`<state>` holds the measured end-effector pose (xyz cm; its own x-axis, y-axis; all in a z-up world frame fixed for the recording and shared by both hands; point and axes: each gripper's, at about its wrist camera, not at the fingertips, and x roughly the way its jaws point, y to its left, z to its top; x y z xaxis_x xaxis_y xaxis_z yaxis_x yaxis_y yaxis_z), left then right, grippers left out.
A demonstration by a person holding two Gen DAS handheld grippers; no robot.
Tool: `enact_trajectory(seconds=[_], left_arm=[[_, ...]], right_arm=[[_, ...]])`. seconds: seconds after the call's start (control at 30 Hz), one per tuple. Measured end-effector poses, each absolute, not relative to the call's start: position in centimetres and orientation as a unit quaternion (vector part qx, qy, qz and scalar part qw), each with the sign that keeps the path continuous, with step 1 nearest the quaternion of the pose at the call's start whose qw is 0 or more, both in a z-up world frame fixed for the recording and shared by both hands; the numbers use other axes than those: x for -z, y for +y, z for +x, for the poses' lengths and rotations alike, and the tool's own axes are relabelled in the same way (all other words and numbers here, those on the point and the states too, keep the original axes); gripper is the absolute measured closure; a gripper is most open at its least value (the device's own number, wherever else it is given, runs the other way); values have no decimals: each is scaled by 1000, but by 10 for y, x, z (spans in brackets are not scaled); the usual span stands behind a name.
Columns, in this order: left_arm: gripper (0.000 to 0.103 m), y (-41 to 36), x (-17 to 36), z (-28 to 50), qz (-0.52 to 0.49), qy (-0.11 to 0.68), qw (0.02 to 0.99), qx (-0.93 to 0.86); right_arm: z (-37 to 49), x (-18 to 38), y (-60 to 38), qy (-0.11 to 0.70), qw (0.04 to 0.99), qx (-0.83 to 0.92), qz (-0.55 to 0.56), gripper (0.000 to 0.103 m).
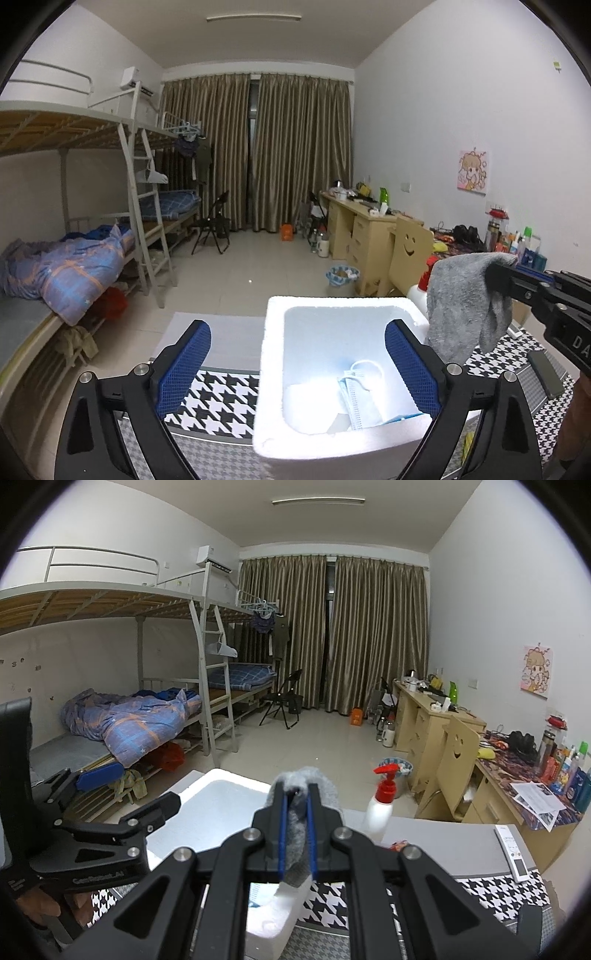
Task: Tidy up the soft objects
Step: 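Lower the foam tube into the box and open the left tool while the right tool releases the sock inside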
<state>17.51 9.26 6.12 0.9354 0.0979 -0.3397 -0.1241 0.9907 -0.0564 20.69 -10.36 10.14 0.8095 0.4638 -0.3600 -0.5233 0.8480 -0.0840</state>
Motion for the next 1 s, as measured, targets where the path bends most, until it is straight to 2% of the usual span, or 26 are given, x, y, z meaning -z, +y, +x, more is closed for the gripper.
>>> enact_trajectory(seconds=[1.0], left_arm=[[6,117,-58,153,-48,160,982,-93]], right_arm=[[217,-89,-65,196,926,-310,-92,90]])
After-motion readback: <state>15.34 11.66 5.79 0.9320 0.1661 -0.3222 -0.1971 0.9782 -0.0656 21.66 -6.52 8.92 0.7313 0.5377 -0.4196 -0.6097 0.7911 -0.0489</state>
